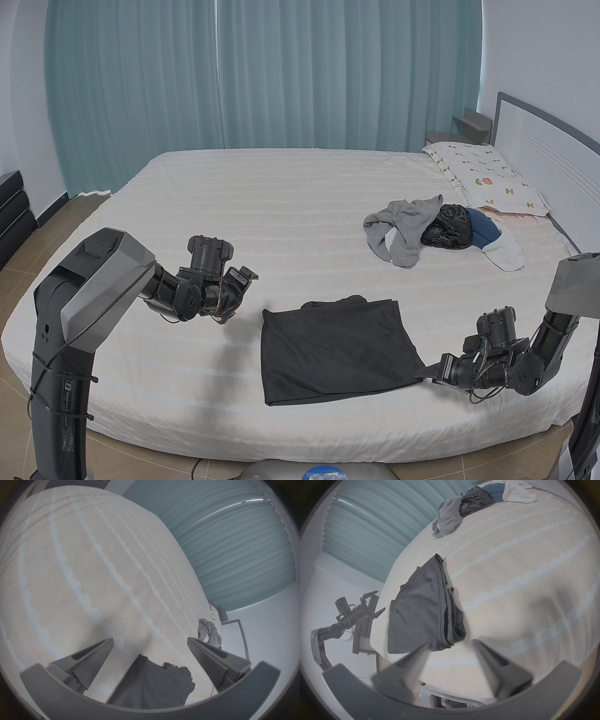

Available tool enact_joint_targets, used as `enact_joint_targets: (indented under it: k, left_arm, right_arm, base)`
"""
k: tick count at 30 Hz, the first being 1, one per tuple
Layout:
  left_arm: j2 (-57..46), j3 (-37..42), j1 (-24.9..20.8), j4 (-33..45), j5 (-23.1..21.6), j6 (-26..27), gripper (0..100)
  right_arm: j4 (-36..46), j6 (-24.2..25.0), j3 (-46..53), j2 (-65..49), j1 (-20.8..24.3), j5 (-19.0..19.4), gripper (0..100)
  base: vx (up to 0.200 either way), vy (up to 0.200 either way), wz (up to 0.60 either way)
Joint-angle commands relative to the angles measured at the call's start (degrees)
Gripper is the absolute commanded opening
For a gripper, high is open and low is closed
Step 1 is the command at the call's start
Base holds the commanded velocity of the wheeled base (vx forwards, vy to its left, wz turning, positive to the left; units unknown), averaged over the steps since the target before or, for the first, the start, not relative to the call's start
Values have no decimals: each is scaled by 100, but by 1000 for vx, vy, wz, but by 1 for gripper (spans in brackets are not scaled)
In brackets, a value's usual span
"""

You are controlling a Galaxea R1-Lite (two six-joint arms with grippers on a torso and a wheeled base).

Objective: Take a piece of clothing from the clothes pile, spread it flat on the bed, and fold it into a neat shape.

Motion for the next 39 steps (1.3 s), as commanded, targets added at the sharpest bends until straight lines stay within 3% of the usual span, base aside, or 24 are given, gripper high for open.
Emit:
enact_joint_targets:
  k: [1,14,18,22,26,34,35,39]
  left_arm:
    - [1,-2,9,-4,-8,0,100]
    - [10,50,9,-4,-8,0,100]
    - [36,50,-17,-4,-8,0,100]
    - [62,50,-44,-4,1,9,100]
    - [62,50,-44,-4,1,18,100]
    - [89,42,-52,-21,1,18,100]
    - [89,50,-52,-21,1,18,100]
    - [89,50,-52,-21,1,27,100]
  right_arm:
    - [-51,43,-167,-56,-13,4,100]
    - [125,104,-2593,1007,22,-66,100]
    - [723,104,-3595,1561,57,-541,100]
    - [934,271,-4333,1965,48,-611,100]
    - [942,544,-4702,2238,66,-638,100]
    - [916,579,-5045,2414,92,-664,100]
    - [916,579,-5115,2431,92,-682,0]
    - [934,702,-5265,2501,92,-787,0]
  base:
    - [0,0,0]
    - [0,0,0]
    - [0,0,0]
    - [0,0,0]
    - [0,0,0]
    - [0,0,0]
    - [0,0,0]
    - [0,0,0]
